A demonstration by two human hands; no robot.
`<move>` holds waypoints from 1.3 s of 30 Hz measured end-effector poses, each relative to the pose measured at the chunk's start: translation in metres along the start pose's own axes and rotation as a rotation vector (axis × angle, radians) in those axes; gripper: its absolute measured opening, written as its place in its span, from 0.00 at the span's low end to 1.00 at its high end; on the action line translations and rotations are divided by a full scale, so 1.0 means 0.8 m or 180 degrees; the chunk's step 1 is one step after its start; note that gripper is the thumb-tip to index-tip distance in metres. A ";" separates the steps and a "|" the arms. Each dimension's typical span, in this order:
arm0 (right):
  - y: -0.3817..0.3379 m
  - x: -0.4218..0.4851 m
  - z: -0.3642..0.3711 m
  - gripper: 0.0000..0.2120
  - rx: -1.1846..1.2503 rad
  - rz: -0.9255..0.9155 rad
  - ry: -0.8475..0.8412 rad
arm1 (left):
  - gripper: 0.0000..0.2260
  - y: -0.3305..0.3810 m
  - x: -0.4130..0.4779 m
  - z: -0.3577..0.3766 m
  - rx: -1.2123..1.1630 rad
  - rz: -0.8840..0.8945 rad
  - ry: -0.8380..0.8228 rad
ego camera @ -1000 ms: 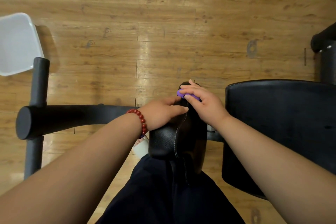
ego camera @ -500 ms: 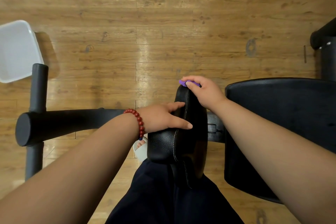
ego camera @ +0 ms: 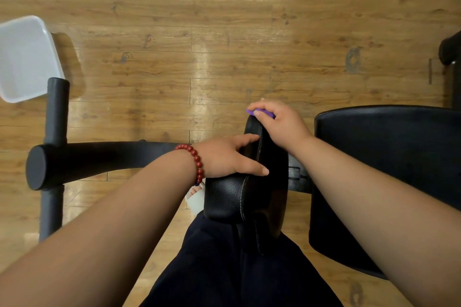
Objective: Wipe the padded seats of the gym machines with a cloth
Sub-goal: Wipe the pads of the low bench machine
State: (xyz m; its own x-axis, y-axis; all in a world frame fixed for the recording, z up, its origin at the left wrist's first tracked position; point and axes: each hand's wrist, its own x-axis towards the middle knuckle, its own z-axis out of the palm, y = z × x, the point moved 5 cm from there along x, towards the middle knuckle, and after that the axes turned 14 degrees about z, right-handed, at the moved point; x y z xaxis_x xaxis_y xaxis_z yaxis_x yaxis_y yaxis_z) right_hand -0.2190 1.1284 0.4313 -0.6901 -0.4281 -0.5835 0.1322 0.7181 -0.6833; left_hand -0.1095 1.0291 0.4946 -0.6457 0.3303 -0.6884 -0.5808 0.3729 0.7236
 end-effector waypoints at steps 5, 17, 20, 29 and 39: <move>0.007 -0.033 0.009 0.11 -0.0030 -0.0711 -0.0125 | 0.36 0.000 -0.001 -0.002 0.0242 0.0059 0.0059; 0.015 -0.022 0.000 0.11 0.0434 -0.0189 -0.0233 | 0.40 -0.011 0.001 0.002 -0.0043 0.0085 0.0140; 0.015 -0.037 0.002 0.11 0.0130 -0.0669 -0.0032 | 0.46 -0.013 0.002 0.004 0.0005 0.0055 0.0080; 0.014 0.020 -0.009 0.10 0.0709 0.0737 -0.0098 | 0.43 -0.014 0.007 0.000 -0.0088 -0.0016 0.0056; 0.015 0.022 -0.011 0.10 0.0635 0.0624 -0.0161 | 0.51 -0.016 0.016 0.003 0.0006 -0.0023 -0.0070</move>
State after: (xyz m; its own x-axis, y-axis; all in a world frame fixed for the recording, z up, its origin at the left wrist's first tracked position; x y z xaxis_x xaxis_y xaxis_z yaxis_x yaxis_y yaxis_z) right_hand -0.2359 1.1348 0.4167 -0.6018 -0.3223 -0.7307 0.4004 0.6699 -0.6252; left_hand -0.1097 1.0306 0.4763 -0.6304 0.3467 -0.6945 -0.5843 0.3770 0.7186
